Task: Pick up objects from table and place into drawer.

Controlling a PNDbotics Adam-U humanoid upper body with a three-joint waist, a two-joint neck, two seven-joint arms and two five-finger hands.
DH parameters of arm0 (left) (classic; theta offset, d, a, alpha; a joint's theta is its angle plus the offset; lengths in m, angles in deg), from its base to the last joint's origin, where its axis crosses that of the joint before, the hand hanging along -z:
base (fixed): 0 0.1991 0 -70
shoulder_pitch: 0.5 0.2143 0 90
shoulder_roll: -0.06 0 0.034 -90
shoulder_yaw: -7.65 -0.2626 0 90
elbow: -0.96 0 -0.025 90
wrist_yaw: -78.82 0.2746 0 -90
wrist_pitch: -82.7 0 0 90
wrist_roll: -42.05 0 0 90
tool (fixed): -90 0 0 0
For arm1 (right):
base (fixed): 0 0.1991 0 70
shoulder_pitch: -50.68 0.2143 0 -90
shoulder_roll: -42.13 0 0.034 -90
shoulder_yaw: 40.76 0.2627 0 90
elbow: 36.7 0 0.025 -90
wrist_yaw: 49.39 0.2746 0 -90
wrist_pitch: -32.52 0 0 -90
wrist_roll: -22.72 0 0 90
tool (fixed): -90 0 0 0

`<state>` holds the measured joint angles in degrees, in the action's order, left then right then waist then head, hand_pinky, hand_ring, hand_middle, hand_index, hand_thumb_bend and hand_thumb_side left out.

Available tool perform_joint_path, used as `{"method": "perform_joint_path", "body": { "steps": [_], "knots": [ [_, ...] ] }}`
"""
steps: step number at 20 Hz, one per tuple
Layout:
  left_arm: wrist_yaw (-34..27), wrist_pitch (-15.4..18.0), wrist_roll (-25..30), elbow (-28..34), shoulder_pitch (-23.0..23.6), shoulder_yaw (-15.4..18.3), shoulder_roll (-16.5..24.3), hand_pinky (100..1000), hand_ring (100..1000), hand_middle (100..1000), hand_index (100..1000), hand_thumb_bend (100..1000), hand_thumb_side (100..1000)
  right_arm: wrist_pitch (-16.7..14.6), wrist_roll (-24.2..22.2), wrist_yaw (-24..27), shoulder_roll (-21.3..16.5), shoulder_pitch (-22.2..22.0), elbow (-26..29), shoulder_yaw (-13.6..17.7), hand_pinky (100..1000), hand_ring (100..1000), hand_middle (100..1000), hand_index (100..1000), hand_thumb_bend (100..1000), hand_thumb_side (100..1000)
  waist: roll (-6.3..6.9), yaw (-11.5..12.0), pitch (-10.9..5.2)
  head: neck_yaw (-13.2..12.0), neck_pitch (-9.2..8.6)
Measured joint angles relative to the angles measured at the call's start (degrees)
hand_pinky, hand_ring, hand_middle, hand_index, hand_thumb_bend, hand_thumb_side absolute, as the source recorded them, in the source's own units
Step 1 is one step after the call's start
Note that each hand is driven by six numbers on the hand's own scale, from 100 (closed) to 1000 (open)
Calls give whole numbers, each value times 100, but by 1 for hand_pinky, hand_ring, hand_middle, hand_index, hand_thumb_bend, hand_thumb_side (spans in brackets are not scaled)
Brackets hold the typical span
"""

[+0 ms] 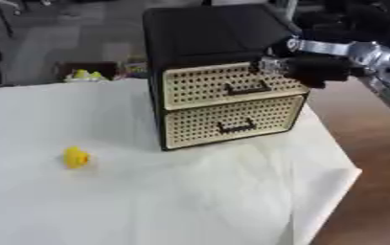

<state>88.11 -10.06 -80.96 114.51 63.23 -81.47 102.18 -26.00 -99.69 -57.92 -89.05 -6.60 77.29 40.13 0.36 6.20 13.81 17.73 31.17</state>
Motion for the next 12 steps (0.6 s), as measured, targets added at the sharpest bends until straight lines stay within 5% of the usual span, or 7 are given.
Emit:
{"method": "perform_joint_path", "body": {
  "steps": [12],
  "knots": [
    [-18,11,14,0,0,-1,-46,775,892,869,904,100,1000,276,-224,-50,10,-55,0,-217,100,100,100,805,100,1000,3,51,34,22,-7]
  ]
}}
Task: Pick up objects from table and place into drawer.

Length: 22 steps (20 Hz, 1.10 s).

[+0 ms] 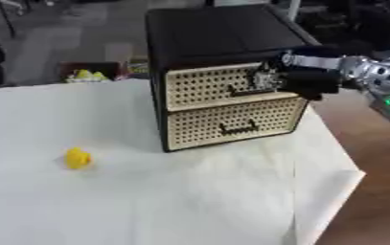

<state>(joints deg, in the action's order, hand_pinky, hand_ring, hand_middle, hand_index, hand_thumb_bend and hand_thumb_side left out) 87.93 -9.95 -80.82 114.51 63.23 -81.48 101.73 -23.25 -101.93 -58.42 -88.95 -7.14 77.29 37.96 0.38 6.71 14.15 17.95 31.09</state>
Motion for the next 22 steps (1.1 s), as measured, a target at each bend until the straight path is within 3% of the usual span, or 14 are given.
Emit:
{"method": "perform_joint_path", "body": {
  "steps": [22],
  "knots": [
    [-47,13,6,0,0,-2,-5,776,892,871,905,100,1000,135,60,-423,92,13,-27,-42,100,100,100,806,118,1000,-9,42,35,27,-100]
  ]
}}
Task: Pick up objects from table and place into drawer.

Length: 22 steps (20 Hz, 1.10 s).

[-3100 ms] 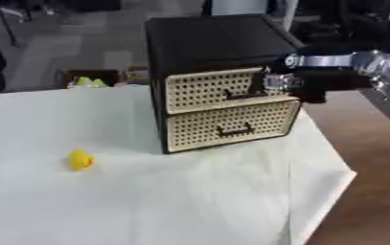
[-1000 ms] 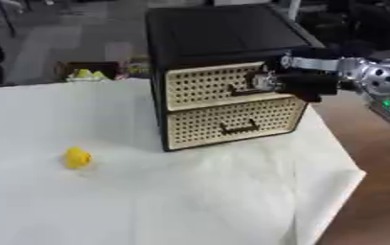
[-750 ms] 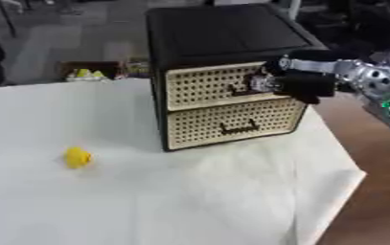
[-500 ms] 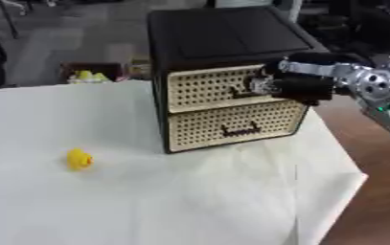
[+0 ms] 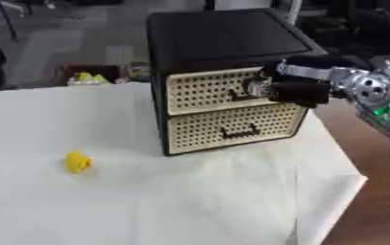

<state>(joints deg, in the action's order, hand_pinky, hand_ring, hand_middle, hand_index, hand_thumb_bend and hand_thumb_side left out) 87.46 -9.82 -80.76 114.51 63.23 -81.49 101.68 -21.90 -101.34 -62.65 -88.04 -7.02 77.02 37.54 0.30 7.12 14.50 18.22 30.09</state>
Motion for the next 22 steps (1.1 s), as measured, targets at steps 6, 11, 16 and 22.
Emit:
{"method": "perform_joint_path", "body": {
  "steps": [6,11,16,22],
  "knots": [
    [-4,8,8,0,-1,-12,-1,777,892,871,905,100,1000,-52,-52,-60,0,2,-175,-67,100,100,100,802,280,1000,1,17,9,8,-2],
    [-7,15,15,0,-5,-31,-2,778,892,871,905,100,1000,-243,-243,-62,2,2,-314,-121,100,100,100,803,172,1000,11,31,26,10,-10],
    [-27,27,21,0,-13,-32,-29,778,891,870,905,100,1000,-443,-443,-62,3,3,-369,-142,100,100,100,805,143,1000,20,31,40,11,-24],
    [-53,41,20,0,-40,-33,-48,778,891,870,905,100,1000,-552,-553,-157,9,47,-557,-184,100,100,100,801,159,1000,20,37,64,27,-44]
  ]
}}
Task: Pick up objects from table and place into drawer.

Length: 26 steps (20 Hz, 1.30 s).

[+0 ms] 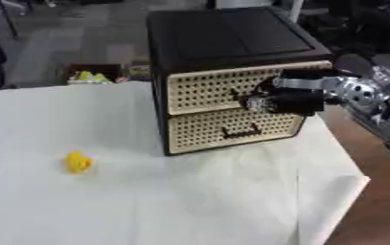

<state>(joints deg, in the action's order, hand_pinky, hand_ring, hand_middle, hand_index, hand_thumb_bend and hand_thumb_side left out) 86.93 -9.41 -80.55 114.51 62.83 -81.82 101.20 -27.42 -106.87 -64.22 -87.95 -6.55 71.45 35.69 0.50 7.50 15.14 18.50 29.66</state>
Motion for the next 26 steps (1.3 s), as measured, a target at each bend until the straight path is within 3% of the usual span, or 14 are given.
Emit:
{"method": "perform_joint_path", "body": {
  "steps": [10,23,26],
  "knots": [
    [-2,15,1,0,-2,-1,-1,779,892,868,905,100,1000,-135,-136,-99,74,72,-303,-107,100,100,100,787,100,1000,-4,12,3,12,-1],
    [-3,23,7,0,-8,-1,-1,780,892,869,906,100,1000,-248,-247,-255,84,11,-155,-105,100,100,100,799,100,953,-28,4,3,6,-3],
    [-3,30,0,0,-8,-1,-1,780,893,869,906,100,1000,-359,-291,-411,71,-58,58,15,100,100,100,811,158,968,-29,-6,3,-22,-3]
  ]
}}
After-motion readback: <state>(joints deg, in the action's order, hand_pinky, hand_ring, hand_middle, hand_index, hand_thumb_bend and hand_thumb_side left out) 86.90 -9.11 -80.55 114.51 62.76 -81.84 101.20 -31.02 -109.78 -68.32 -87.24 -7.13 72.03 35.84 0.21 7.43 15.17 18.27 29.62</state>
